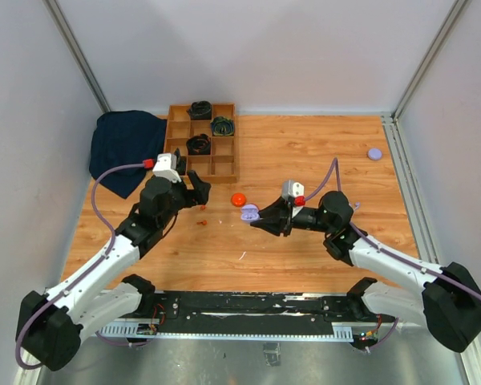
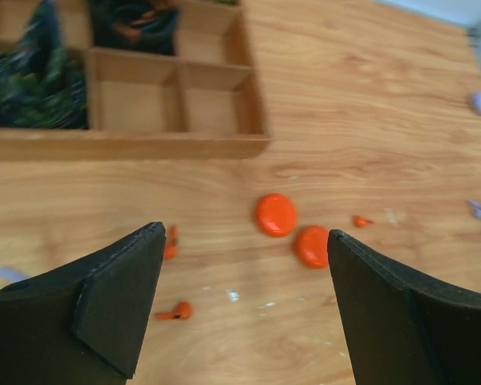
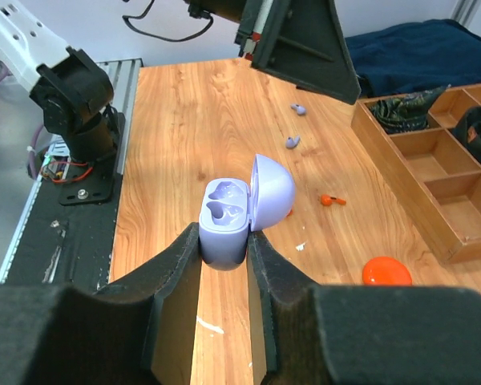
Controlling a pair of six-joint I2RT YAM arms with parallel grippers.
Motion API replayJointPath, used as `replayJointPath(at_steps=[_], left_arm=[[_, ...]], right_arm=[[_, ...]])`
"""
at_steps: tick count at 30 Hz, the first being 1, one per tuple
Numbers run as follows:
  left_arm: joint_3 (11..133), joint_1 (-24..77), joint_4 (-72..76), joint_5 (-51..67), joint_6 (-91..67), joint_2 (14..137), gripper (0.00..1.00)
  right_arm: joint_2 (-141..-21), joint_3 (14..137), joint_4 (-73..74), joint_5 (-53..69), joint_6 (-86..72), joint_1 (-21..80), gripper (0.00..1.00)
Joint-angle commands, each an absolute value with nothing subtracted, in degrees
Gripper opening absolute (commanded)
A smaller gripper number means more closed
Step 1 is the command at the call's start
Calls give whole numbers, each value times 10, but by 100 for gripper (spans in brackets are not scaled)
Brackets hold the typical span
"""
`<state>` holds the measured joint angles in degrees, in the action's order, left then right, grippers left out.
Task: Insert the wireless bluetooth earbuds into the charging case
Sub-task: Pick up the earbud from the center of the board.
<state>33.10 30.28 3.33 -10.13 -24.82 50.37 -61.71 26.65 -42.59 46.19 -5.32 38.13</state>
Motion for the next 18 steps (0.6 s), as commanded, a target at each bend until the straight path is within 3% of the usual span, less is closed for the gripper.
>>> replayJointPath(at_steps=[1, 8, 18], left_arm=[[349, 250, -34, -165, -288, 536, 88], [343, 155, -64, -180, -299, 590, 87], [443, -27, -119, -36, -205, 732, 88]], right_arm=[[-602, 243, -459, 441, -26, 374, 10], [-596, 217, -475, 427, -21, 373, 10], [-575, 202, -460, 399, -1, 373, 9]])
